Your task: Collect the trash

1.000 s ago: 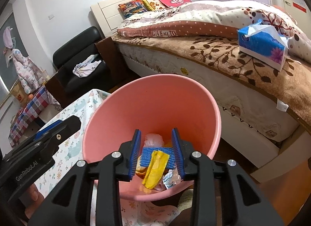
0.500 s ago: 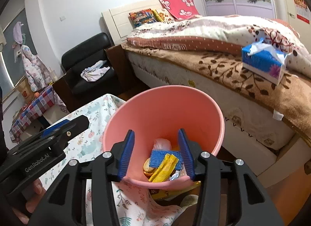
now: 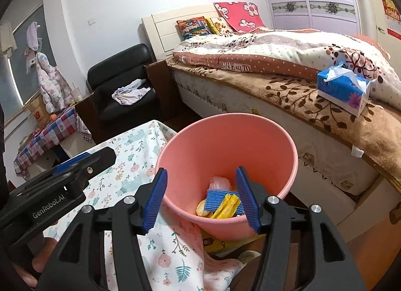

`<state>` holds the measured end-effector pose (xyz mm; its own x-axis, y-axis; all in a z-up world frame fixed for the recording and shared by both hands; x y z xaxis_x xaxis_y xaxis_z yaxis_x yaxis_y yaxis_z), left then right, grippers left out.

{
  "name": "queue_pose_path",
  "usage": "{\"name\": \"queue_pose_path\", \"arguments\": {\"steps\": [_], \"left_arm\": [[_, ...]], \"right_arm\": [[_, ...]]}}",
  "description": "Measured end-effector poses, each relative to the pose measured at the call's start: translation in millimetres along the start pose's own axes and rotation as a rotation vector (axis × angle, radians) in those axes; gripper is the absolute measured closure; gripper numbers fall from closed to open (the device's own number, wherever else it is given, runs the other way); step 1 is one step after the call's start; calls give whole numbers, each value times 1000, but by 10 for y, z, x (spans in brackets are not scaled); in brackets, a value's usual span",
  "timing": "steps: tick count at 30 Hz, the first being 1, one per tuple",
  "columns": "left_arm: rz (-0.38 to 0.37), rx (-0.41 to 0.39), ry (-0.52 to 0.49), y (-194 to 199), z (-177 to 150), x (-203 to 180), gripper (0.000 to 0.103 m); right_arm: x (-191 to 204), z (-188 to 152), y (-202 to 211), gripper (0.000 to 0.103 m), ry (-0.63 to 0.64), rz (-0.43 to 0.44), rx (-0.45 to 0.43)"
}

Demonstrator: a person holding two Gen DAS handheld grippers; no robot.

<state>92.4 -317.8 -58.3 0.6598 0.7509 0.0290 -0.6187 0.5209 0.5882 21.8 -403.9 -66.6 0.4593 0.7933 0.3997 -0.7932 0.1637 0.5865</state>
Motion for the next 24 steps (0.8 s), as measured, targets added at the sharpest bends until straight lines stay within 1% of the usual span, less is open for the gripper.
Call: {"name": "queue_pose_path", "arguments": {"steps": [9,24], "left_arm": [[7,-32,27,210,-52,82,52],[14,-56,46,433,-137,145,52]], "right_arm": [[97,-75,143,46,23,-13,-31],[204,-165,323,46,38,-19,-54]]}}
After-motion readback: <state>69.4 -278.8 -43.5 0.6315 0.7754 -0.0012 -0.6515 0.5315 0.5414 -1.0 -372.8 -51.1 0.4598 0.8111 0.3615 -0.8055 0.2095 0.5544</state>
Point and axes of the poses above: each gripper's, at about its wrist camera, not at the fingertips, and y roughly against the way its jaws point, x to its left, z to its top, the point moved 10 cm from there along -y, roughly the way its jaws point, and after that the axes turned 13 degrees about -y, right-handed, at the moved point
